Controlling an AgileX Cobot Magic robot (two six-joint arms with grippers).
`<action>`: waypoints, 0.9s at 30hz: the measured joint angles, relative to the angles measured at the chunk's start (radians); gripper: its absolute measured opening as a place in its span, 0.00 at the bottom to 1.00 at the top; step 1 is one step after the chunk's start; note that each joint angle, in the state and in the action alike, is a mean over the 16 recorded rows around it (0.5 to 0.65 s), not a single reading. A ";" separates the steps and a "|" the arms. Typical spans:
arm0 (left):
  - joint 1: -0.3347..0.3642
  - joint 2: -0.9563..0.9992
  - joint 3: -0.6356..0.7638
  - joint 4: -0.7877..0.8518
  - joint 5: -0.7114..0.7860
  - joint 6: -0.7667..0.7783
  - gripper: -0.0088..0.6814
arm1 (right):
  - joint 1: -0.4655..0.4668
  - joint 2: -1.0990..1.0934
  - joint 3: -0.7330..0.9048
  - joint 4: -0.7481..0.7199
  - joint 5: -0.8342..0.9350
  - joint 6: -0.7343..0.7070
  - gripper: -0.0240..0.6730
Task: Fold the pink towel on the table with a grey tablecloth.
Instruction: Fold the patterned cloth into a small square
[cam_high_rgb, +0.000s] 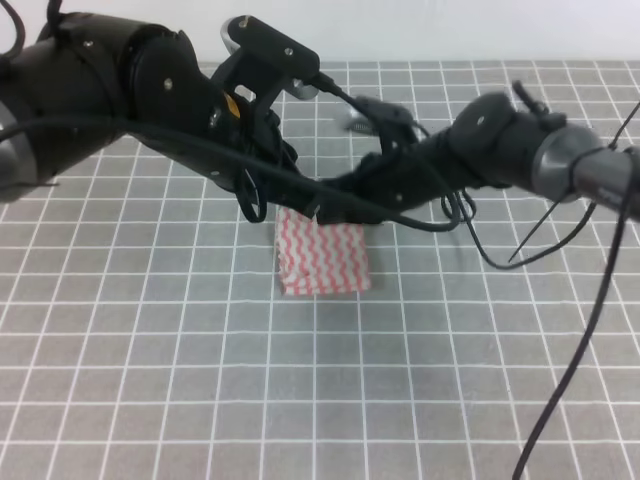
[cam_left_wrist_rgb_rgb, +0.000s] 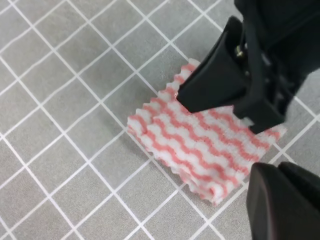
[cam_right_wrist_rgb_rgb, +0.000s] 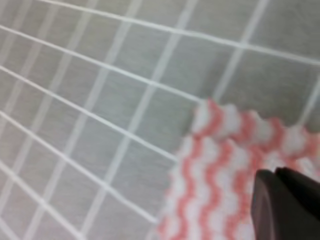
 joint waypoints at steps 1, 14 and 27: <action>0.000 -0.001 0.000 0.001 0.001 0.001 0.01 | -0.003 0.004 0.000 -0.008 -0.003 0.001 0.01; 0.000 -0.113 0.019 0.074 0.014 -0.028 0.01 | -0.008 -0.096 0.013 -0.064 -0.047 -0.004 0.01; 0.000 -0.513 0.248 0.161 -0.051 -0.205 0.01 | -0.005 -0.592 0.334 -0.109 -0.332 -0.012 0.01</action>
